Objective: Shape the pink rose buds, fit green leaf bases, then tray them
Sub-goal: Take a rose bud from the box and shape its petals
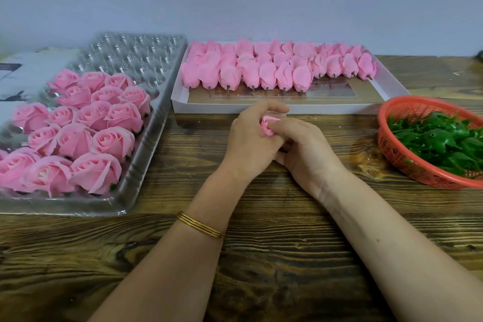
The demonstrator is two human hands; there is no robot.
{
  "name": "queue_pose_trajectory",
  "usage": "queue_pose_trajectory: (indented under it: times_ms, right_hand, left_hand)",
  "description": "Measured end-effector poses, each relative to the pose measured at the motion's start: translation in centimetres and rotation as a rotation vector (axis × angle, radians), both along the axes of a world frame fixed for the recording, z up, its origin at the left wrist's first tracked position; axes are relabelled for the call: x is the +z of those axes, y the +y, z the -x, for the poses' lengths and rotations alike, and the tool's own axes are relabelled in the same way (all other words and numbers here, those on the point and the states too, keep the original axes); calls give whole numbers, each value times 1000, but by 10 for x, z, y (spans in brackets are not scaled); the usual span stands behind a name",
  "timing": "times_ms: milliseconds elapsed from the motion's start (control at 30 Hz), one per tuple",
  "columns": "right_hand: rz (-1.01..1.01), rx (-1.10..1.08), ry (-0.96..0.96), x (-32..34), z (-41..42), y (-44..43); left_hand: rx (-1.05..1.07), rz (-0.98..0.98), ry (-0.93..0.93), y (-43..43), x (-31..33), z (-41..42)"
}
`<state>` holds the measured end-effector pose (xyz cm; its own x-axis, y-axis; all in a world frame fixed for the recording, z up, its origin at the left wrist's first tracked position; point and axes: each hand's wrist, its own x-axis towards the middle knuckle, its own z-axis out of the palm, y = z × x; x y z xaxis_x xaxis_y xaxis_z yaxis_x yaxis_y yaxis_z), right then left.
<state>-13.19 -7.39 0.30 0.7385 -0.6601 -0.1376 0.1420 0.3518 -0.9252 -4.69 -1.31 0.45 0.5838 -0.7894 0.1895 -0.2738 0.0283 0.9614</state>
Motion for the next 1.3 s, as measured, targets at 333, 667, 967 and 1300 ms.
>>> queue_pose_trajectory:
  times_ms: [333,667,967,1300]
  right_hand:
    - [-18,-11,25,1,1,0]
    - [98,39,-45,-1,2,3]
    - [332,-49,-29,-2,4,5]
    - [318,37,-5,-4,6,-1]
  left_hand:
    - [8,22,-51,1,-1,0]
    - [102,141,88,-2,3,-4]
    - [18,194,207,-2,6,-1]
    - [-99,180,246,1,6,-6]
